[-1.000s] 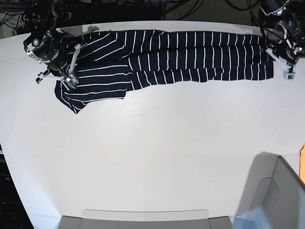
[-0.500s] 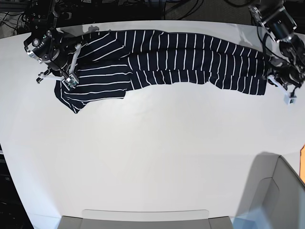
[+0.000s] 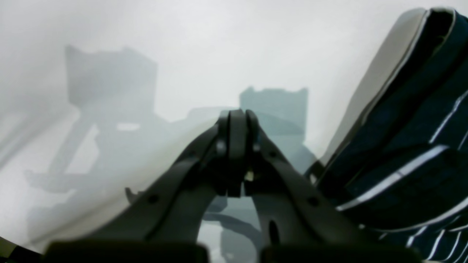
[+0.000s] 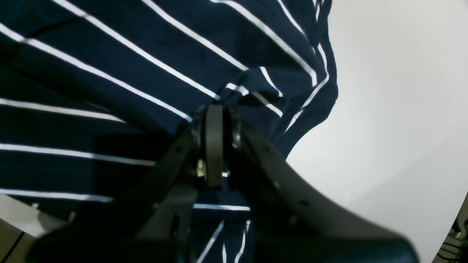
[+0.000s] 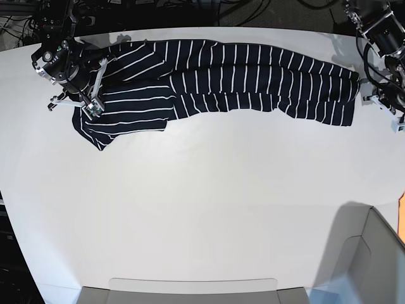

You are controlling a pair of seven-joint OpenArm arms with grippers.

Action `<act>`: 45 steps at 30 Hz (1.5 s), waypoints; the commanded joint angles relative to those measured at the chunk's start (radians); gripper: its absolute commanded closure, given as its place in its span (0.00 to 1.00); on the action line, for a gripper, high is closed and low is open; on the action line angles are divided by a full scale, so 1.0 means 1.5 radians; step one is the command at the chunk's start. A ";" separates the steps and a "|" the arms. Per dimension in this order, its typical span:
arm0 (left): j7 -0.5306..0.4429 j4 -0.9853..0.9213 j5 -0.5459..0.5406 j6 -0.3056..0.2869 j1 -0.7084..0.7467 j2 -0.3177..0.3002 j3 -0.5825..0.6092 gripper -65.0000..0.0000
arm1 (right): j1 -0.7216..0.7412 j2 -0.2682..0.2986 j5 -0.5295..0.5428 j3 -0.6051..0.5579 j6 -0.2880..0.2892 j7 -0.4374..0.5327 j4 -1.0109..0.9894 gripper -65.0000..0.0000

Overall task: Fold the T-shirt properly
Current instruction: 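Move the open left gripper to the strip end opposite the right gripper, then grasp the strip end with the left gripper and pull it straight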

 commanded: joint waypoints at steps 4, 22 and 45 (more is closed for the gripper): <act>0.055 0.060 0.000 -0.001 -0.008 -0.014 -0.004 0.96 | 0.006 0.004 0.007 0.003 -0.003 0.011 0.012 1.00; 0.078 0.471 -0.001 -0.001 0.128 0.095 0.000 0.68 | 0.006 0.003 0.007 0.002 -0.003 0.011 0.010 1.00; 0.078 0.466 0.001 -0.001 0.160 0.146 0.083 0.54 | 0.004 -0.005 0.007 -0.007 -0.003 0.011 0.010 1.00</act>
